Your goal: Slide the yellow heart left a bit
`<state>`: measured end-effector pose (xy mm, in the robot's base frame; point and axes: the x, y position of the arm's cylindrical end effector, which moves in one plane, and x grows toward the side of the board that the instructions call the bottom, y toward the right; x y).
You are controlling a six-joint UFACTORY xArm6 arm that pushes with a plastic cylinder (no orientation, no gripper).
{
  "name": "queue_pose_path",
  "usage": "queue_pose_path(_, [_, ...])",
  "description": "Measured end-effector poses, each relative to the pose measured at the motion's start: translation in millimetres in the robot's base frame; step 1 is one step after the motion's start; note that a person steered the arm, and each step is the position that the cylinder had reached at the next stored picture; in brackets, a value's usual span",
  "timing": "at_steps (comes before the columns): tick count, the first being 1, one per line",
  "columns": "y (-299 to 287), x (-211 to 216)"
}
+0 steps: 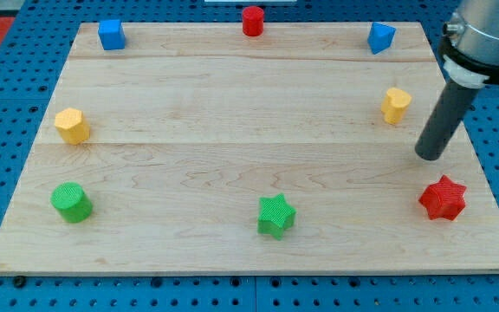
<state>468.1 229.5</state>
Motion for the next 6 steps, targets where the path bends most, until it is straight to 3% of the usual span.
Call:
queue_pose_path(2, [50,-52])
queue_pose_path(3, [17,-61])
queue_pose_path(5, [7,-83])
queue_pose_path(6, [-38,-94])
